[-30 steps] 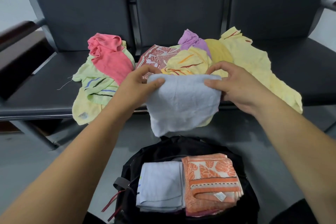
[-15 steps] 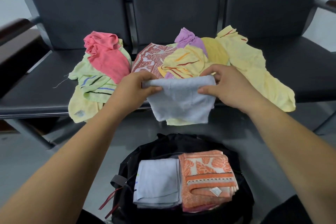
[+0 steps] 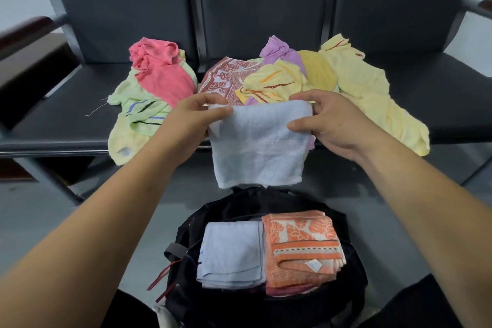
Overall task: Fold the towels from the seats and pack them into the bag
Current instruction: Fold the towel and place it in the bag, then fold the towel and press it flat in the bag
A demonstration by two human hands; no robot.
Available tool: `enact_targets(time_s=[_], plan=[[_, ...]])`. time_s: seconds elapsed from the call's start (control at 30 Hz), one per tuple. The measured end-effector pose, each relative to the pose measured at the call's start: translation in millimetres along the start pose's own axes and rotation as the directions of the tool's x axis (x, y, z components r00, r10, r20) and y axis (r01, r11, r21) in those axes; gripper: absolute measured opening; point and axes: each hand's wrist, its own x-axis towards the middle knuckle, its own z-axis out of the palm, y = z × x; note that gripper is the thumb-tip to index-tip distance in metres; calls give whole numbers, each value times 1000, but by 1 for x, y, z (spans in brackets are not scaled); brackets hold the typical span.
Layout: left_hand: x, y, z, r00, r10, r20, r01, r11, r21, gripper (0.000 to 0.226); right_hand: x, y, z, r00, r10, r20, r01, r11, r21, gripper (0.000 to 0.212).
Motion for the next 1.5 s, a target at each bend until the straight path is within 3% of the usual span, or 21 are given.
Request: enact_targets(time_s=[0.13, 0.2, 0.27, 0.33, 0.43, 0.5, 0.57, 0.7, 0.83, 0.97, 1.07, 1.13, 1.27, 1.33, 1.4, 1.5], plan=[[-17, 4, -8, 992, 120, 36, -125, 933, 336, 34, -5, 4, 4, 985, -124, -119, 70, 922, -381, 46], [-22, 1, -8, 978, 207, 12, -184, 842, 507, 29, -9, 3, 8, 969, -199, -145, 105, 866, -489, 31], [-24, -5, -7, 967, 254, -1, -212, 806, 553, 20, -13, 3, 13, 954, -275, -122, 168, 823, -542, 15], [-23, -11, -8, 954, 298, -29, -235, 805, 544, 12, -13, 9, 16, 950, -290, -117, 191, 833, -519, 8], [-21, -19, -10, 938, 337, -78, -264, 843, 469, 19, -9, 28, 26, 978, -138, -153, 120, 985, -127, 7], [-22, -28, -10, 955, 291, -62, -246, 888, 388, 23, -6, 46, 37, 991, -38, -127, 54, 991, 124, 10], [-23, -41, -9, 972, 228, -60, -189, 905, 382, 21, -3, 69, 47, 990, 25, -138, 0, 984, 178, 9], [-26, -81, -14, 992, 117, -53, -83, 899, 430, 19, -6, 113, 62, 979, 141, -147, -123, 984, 126, 7], [-36, -140, -21, 992, -110, 55, 67, 860, 506, 21, -13, 154, 69, 954, 276, -120, -284, 957, -63, 9], [-48, -192, -26, 929, -341, 140, 221, 819, 529, 22, -21, 217, 78, 818, 575, -11, -574, 817, -56, 16], [-47, -218, -22, 872, -462, 159, 288, 749, 597, 22, -25, 255, 91, 716, 696, 43, -694, 718, -63, 31], [-42, -234, -18, 847, -509, 154, 308, 706, 638, 21, -21, 273, 101, 718, 696, 17, -692, 716, -87, 38], [-26, -251, -23, 870, -493, -13, 348, 595, 724, 41, 3, 274, 111, 812, 557, -177, -584, 776, -236, 38], [-16, -251, -26, 871, -481, -98, 409, 601, 687, 43, 17, 261, 107, 829, 519, -211, -557, 799, -225, 37], [-5, -247, -27, 876, -462, -138, 429, 615, 662, 35, 31, 251, 101, 846, 479, -236, -532, 797, -288, 14], [7, -238, -19, 894, -431, -122, 412, 683, 603, 20, 46, 244, 92, 843, 474, -253, -537, 764, -358, 19]])
